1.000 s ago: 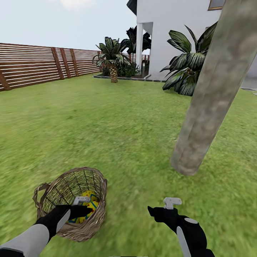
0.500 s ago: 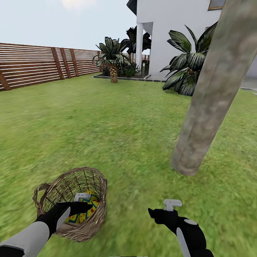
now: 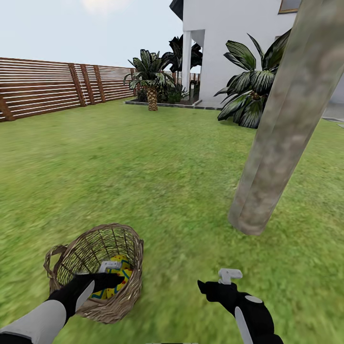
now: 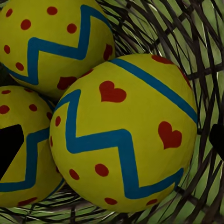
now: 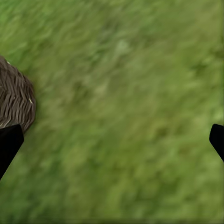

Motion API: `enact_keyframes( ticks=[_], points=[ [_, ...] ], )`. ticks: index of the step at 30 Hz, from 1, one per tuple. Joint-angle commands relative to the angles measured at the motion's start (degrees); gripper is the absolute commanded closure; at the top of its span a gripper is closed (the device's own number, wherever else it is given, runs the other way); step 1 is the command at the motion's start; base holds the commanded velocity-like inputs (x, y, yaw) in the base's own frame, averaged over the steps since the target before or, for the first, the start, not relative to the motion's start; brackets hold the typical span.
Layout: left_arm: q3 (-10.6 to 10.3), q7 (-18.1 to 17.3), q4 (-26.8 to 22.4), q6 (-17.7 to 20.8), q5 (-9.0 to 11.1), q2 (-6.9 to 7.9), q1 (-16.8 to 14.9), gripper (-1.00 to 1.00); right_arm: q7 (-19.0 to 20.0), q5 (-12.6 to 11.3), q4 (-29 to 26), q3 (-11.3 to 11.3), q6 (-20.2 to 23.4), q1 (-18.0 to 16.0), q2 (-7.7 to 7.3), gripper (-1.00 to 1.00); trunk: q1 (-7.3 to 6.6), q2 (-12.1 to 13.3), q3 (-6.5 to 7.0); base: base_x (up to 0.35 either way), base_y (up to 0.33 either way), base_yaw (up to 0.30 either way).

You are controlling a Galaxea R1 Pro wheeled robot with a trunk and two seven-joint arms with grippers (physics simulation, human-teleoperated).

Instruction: Take the three Easter eggs out of the wicker basket on the lawn in the garden, then place them on the lawn next to a single tree (choose any tree) so that all three eggs are next to the same tree and none are left in the basket.

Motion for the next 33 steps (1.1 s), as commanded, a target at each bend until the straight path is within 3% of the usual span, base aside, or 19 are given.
enact_keyframes(
  ticks=[1, 4, 33],
  points=[
    [-0.3, 0.0, -0.1, 0.3, 0.6, 0.04, 0.0, -1.0, 0.0, -0.3, 0.0, 0.0, 0.2, 0.0, 0.02, -1.0, -0.01, 0.0, -0.05, 0.0, 0.0, 0.0],
    [-0.3, 0.0, -0.1, 0.3, 0.6, -0.01, 0.0, -1.0, 0.0, -0.3, 0.1, 0.0, 0.2, 0.0, 0.02, -1.0, 0.07, -0.1, -0.71, 0.0, 0.0, 0.0],
    [-0.3, 0.4, 0.1, -0.8, 0.6, -0.35, 0.0, -1.0, 0.0, -0.3, 0.1, 0.0, 0.1, 0.0, 0.02, -1.0, 0.14, -0.1, -1.38, 0.0, 0.0, 0.0]
  ],
)
